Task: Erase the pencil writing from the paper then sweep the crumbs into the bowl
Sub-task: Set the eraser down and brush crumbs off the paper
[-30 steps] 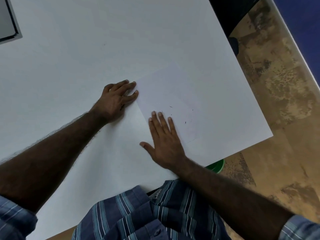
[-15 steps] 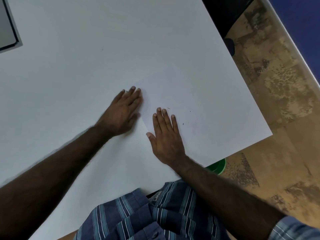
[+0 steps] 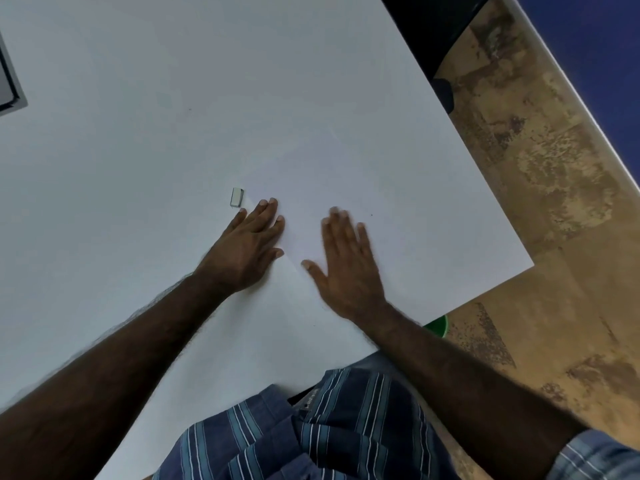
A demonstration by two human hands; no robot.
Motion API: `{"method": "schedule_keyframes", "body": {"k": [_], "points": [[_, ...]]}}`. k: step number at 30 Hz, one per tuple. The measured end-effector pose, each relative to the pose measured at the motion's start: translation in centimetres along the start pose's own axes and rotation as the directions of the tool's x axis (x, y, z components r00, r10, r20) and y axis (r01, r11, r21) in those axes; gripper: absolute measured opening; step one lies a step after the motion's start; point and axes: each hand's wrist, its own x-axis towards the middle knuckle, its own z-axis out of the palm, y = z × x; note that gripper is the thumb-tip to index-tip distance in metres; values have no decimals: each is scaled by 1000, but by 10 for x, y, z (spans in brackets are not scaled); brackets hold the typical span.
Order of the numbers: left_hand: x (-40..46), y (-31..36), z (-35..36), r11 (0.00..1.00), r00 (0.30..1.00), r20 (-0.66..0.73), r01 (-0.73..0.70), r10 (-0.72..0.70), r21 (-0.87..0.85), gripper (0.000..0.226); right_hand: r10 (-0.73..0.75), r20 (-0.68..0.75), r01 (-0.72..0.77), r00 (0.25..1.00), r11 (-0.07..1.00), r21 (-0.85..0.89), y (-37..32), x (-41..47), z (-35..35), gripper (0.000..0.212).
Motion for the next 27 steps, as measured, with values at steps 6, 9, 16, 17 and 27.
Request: {"method": "schedule_keyframes", "body": {"k": [6, 9, 16, 17, 27], "points": [[1, 5, 0, 999, 999, -10, 33, -34, -30, 66, 0, -35, 2, 999, 999, 53, -5, 8, -8, 84], [1, 8, -2, 999, 999, -29, 23, -24, -48, 81, -109, -39, 113, 993, 988, 109, -38, 23, -6, 78], [-5, -2, 4, 996, 992, -84, 93, -93, -12, 65, 6, -6, -6, 1000, 1000, 27, -18, 12, 3, 86], [-5, -2, 5, 994, 991, -80, 104, -106, -29, 64, 67, -12, -67, 998, 998, 3, -8, 5, 3, 87], [-9, -10, 9, 999, 994, -101, 38, -41, -23, 70, -77, 8, 76, 997, 996, 56, -57, 22, 2, 89]]}}
